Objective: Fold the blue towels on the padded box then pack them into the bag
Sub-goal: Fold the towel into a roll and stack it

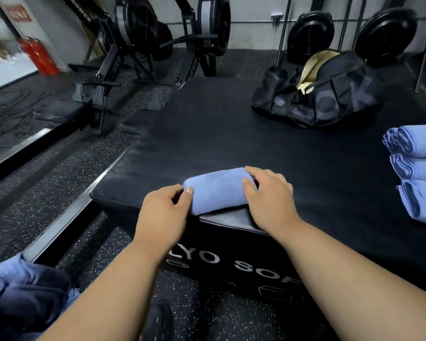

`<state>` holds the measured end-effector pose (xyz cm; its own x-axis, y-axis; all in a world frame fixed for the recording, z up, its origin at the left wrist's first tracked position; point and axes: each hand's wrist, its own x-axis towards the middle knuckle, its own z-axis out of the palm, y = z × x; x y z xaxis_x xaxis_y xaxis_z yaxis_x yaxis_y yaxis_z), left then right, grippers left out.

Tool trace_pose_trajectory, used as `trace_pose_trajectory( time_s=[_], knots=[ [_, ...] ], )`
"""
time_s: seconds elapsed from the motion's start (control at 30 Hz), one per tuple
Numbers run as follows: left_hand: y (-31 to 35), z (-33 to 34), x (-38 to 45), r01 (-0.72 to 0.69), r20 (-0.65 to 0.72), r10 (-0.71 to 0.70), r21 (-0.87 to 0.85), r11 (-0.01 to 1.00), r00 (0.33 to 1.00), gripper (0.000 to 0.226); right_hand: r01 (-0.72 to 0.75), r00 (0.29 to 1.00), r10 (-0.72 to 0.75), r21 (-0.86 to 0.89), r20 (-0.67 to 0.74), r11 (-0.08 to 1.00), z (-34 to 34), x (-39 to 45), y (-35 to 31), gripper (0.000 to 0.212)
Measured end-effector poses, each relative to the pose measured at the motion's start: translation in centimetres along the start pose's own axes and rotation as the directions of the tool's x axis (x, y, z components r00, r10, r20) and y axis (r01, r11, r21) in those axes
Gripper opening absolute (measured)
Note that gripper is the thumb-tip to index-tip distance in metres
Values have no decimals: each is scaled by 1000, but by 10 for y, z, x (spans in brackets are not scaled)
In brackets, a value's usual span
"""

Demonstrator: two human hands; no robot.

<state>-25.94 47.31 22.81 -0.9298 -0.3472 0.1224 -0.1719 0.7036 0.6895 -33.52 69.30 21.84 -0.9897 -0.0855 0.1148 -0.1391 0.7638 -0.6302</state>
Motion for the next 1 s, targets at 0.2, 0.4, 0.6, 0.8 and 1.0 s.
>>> trace_pose_trajectory(
  time_s=[0.2, 0.4, 0.6, 0.8, 1.0],
  knots=[
    [22, 9, -2, 361, -86, -358, 12, 933, 930, 58, -123, 991, 127, -63, 51, 990, -7, -1, -6, 30],
    [35, 9, 10, 471, 94, -469, 4, 882, 878, 60, -210, 971, 189, 144, 149, 967, -22, 5, -5, 25],
    [40, 12, 11, 439, 122, -436, -1, 898, 892, 34, -287, 948, 199, 394, 249, 873, -30, 3, -1, 16],
    [43, 16, 11, 450, 97, -444, -61, 891, 891, 46, -298, 944, 177, 487, 279, 821, -42, -4, 9, 14],
    [56, 8, 16, 556, 211, -546, 12, 831, 811, 48, -132, 988, 109, 234, 109, 963, -25, -9, 20, 22]
  ],
)
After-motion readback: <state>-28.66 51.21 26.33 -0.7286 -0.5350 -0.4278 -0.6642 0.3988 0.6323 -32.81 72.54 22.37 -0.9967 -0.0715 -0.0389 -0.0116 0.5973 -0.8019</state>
